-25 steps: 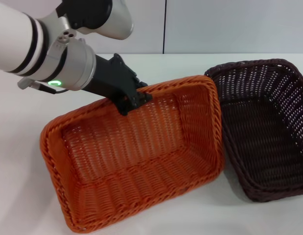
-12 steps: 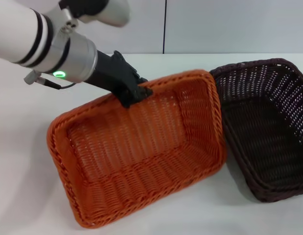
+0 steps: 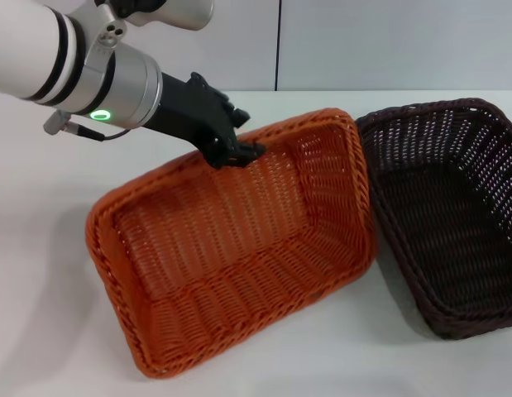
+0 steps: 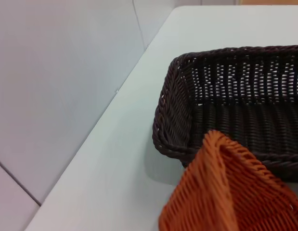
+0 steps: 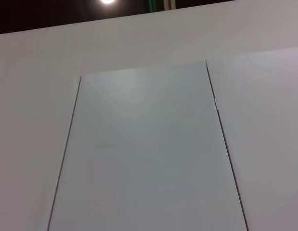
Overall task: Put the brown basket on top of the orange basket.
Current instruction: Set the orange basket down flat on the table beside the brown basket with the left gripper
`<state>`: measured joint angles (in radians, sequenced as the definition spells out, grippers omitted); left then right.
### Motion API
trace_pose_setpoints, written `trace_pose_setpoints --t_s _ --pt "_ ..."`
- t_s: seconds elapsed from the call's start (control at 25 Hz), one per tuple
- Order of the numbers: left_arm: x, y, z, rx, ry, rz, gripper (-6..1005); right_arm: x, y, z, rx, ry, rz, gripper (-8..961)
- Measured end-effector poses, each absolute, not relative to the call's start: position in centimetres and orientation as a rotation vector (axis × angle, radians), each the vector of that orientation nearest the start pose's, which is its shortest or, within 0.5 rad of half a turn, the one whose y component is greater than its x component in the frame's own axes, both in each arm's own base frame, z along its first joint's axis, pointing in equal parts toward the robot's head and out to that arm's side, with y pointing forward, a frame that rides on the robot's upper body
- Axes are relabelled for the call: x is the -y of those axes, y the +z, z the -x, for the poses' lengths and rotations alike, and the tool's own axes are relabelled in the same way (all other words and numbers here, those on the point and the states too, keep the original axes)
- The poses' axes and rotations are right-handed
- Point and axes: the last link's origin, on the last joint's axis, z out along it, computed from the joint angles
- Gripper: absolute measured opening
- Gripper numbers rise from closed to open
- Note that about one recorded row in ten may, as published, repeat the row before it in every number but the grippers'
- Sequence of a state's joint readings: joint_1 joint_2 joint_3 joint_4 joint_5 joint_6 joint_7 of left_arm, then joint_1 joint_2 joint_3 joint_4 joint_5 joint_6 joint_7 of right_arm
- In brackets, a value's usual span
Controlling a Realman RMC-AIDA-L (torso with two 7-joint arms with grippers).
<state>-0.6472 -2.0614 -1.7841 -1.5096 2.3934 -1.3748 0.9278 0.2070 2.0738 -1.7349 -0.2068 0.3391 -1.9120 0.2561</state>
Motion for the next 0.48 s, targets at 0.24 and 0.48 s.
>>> trace_pose_setpoints --t_s 0.24,0.48 --pt "-37.9 3.5 8.8 0.131 0.068 2.625 460 -23.3 7.0 -30.9 -0.055 1.145 1.232 822" --pt "-38.0 4.5 8.1 0.088 0.022 2.566 756 -23.3 7.1 -30.8 -0.053 1.146 1.226 822"
